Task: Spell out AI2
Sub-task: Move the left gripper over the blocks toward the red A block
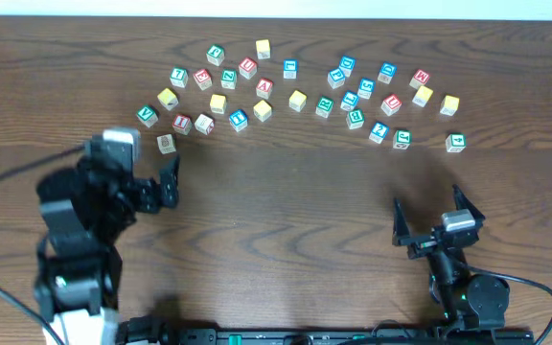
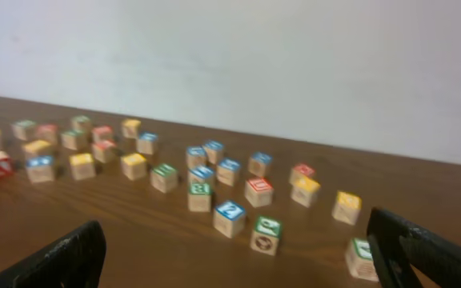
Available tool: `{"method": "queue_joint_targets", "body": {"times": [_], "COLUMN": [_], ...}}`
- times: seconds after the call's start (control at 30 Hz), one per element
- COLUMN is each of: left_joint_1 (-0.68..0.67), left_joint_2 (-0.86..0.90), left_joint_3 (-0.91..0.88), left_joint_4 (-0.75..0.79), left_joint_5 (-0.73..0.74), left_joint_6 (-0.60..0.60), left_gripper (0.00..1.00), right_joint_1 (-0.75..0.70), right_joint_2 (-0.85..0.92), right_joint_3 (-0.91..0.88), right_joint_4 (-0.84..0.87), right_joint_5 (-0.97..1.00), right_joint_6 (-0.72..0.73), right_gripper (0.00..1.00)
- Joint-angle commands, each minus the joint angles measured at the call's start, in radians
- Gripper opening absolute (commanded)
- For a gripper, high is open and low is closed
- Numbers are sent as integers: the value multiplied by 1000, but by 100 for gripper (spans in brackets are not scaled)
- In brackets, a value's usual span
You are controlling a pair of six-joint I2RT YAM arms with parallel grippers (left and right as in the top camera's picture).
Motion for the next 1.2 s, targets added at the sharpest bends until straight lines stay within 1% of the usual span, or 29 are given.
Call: {"method": "queue_joint_targets", "body": {"times": [0.0, 0.1, 0.17, 0.23, 0.37, 0.53, 0.73, 0.87, 1.0, 1.03, 1.17], "left_joint_1": [-6, -17, -23, -23, -22, -22, -23, -43, -95, -119, -194], "left_joint_2": [123, 238, 302, 344, 377, 385, 391, 436, 518, 555, 685], "left_joint_3": [201, 372, 463, 513, 519, 519, 520, 547, 644, 698, 877], "left_joint_4": [-119, -286, -366, -394, -399, -408, -407, -410, -430, -438, -491], "left_joint_5": [41, 36, 33, 34, 31, 34, 23, -58, -141, -164, -246], "left_joint_6": [-16, -15, -15, -16, -16, -17, -5, -77, -124, -137, -160], "left_gripper": [97, 98, 97, 98, 98, 97, 98, 97, 98, 98, 98], "right_joint_1": [7, 7, 7, 7, 7, 7, 7, 7, 7, 7, 7], "right_joint_2": [5, 42, 92, 159, 343, 618, 950, 1128, 1274, 1321, 1424], "right_joint_3": [35, 99, 158, 229, 406, 678, 1033, 1232, 1418, 1479, 1605], "right_joint_4": [4, 0, -8, -26, -112, -312, -603, -759, -908, -961, -1078], "right_joint_5": [-53, -58, -57, -61, -103, -109, -109, -109, -109, -109, -109], "right_joint_6": [79, 105, 105, 105, 104, 104, 103, 104, 103, 92, 50], "right_gripper": [99, 99, 99, 99, 99, 99, 99, 99, 99, 99, 99]}}
